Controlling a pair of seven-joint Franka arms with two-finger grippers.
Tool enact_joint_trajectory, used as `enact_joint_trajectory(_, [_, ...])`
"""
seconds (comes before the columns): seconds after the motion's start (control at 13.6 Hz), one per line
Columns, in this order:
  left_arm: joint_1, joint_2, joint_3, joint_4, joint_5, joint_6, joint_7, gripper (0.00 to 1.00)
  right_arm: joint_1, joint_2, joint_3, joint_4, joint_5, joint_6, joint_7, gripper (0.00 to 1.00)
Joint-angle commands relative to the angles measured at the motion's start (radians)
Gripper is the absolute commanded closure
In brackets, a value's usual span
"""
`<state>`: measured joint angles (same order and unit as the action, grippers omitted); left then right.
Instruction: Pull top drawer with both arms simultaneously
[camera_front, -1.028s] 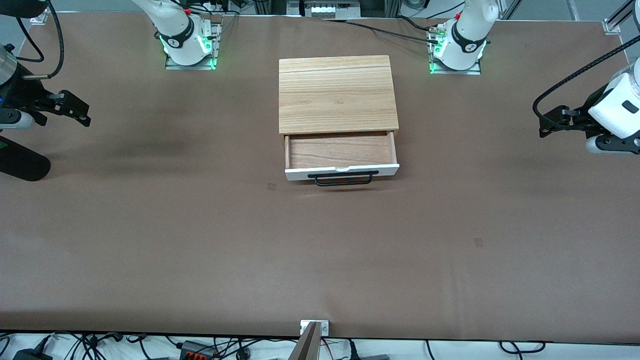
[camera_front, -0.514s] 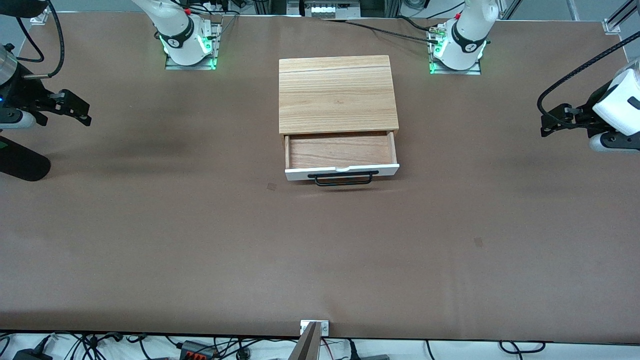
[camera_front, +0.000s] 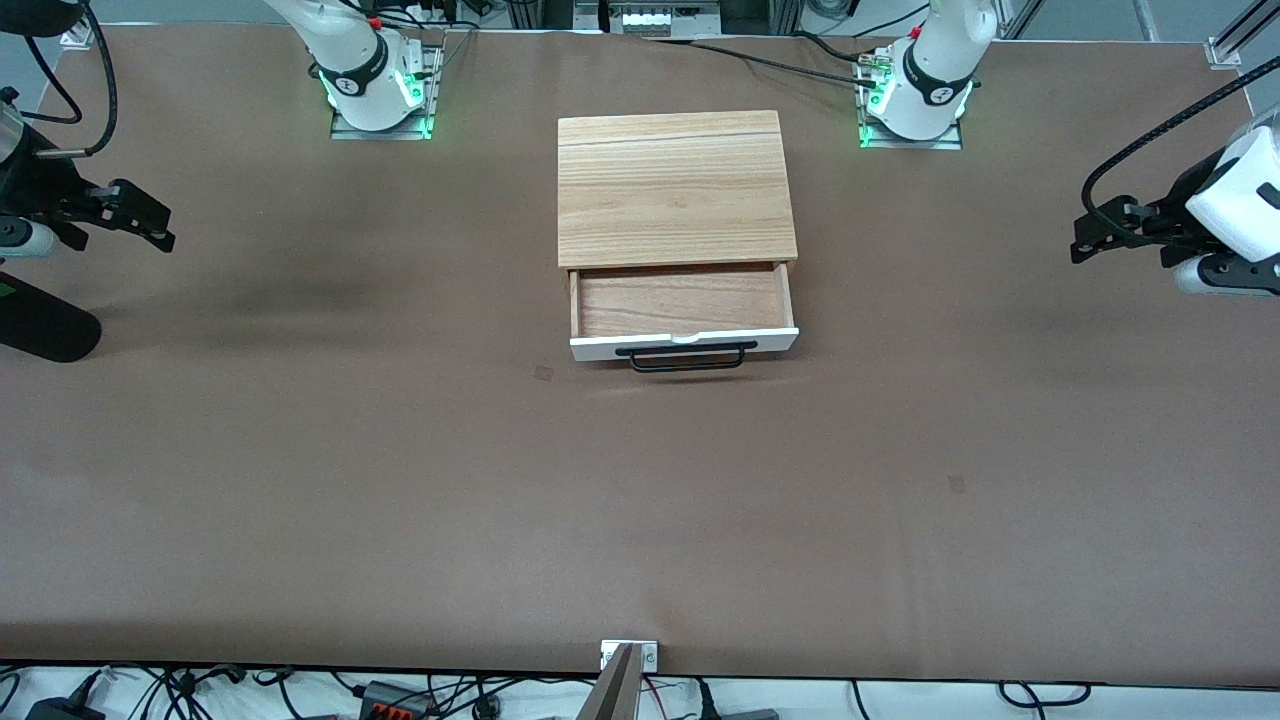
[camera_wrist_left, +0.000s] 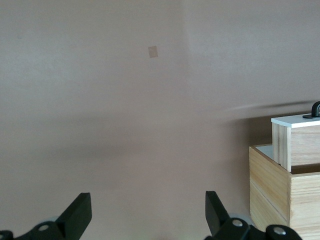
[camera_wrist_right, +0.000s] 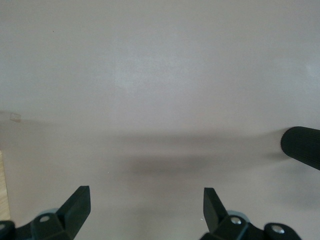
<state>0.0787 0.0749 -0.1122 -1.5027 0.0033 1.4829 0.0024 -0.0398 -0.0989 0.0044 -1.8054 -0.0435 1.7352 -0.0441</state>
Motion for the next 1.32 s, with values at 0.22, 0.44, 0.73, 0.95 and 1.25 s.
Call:
enact_joint_trajectory(0.22, [0.010,0.008,0.000,0.018,-0.011,-0.013,-0.005,0.00,-0.015,-0.018,0.009,-0.012,0.019,-0.002,-0.016,0.00])
enact_joint_trajectory(0.44, [0.010,0.008,0.002,0.018,-0.006,-0.012,-0.005,0.00,-0.012,-0.024,0.011,-0.012,0.019,-0.008,-0.016,0.00])
enact_joint_trajectory(0.73, [0.010,0.008,0.002,0.018,-0.013,-0.012,-0.005,0.00,-0.012,-0.036,0.009,-0.022,0.034,-0.031,-0.016,0.00])
enact_joint_trajectory(0.95, [0.012,0.008,0.002,0.018,-0.014,-0.012,-0.005,0.00,-0.012,-0.048,0.009,-0.023,0.074,-0.051,0.045,0.00])
enact_joint_trajectory(1.25, [0.013,0.008,0.002,0.018,-0.029,-0.012,-0.005,0.00,-0.011,-0.062,0.012,-0.023,0.067,-0.068,0.036,0.00])
